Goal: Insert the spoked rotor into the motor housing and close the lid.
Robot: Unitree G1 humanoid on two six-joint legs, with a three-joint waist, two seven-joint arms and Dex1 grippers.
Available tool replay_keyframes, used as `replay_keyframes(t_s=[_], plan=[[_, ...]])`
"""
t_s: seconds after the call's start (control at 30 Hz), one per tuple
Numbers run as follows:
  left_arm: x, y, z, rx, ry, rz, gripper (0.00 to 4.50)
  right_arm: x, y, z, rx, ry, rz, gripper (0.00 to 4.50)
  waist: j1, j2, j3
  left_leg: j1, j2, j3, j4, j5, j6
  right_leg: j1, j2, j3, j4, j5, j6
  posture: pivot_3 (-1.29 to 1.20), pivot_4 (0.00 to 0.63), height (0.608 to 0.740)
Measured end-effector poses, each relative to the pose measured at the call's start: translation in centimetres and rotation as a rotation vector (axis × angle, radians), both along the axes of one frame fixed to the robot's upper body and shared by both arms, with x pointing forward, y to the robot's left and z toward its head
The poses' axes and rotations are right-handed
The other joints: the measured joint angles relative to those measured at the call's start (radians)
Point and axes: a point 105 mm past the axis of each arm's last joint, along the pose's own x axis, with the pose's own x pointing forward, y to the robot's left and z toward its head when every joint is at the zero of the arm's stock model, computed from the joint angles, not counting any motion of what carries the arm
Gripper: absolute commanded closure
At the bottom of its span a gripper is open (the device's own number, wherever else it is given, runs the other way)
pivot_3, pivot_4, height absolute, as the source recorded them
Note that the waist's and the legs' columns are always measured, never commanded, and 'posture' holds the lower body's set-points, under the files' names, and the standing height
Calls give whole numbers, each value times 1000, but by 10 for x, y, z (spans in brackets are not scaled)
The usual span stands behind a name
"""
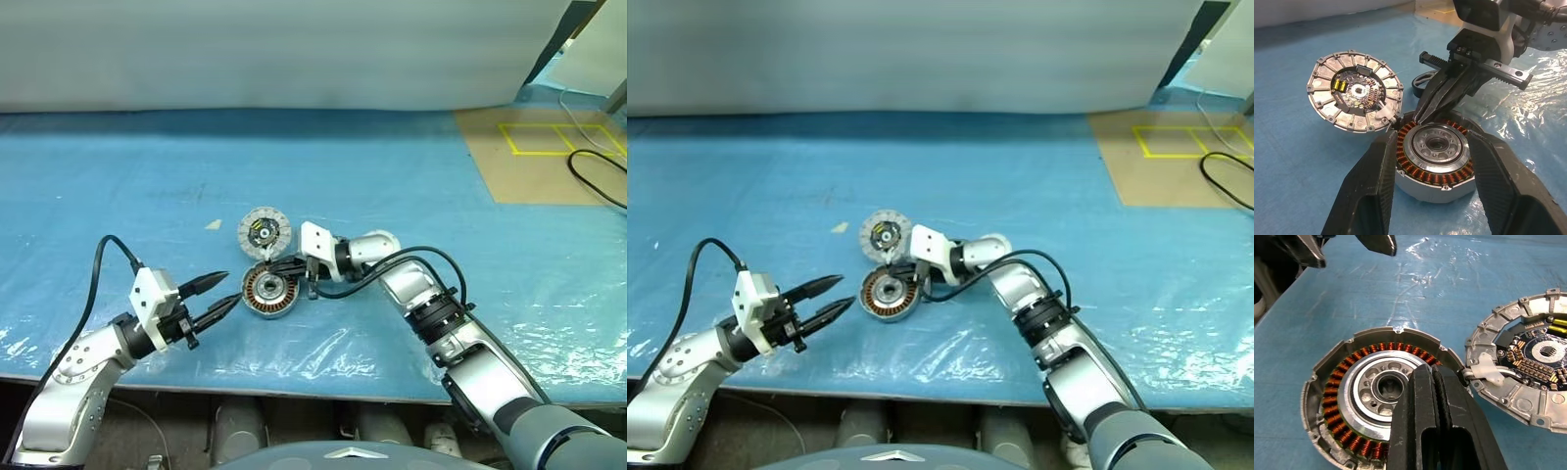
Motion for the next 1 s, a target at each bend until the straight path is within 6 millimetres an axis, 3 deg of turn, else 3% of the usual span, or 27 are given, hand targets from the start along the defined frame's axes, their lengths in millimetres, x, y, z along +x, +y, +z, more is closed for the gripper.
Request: replay_keyframes(t_s=[0.27, 0.7, 1.0], plan=[[-1, 1, -2, 0, 8, 8, 2116, -12, 13, -5, -14, -14, 64, 4457, 0, 0, 0, 0, 0, 0, 0, 0, 0, 0, 0, 0, 0, 0, 0, 0, 150, 740], [-1, 1, -5, -2, 13, 30, 2116, -14, 19, -20, -48, -13, 85, 4457, -1, 0, 0, 5, 0, 0, 0, 0, 0, 5, -1, 0, 1, 0, 0, 0, 150, 740], [3, 0, -3, 3, -3, 29, 2116, 0, 2, -6, 36, 128, -19, 4457, 1, 0, 0, 0, 0, 0, 1, 0, 0, 1, -1, 0, 0, 0, 0, 0, 150, 740]])
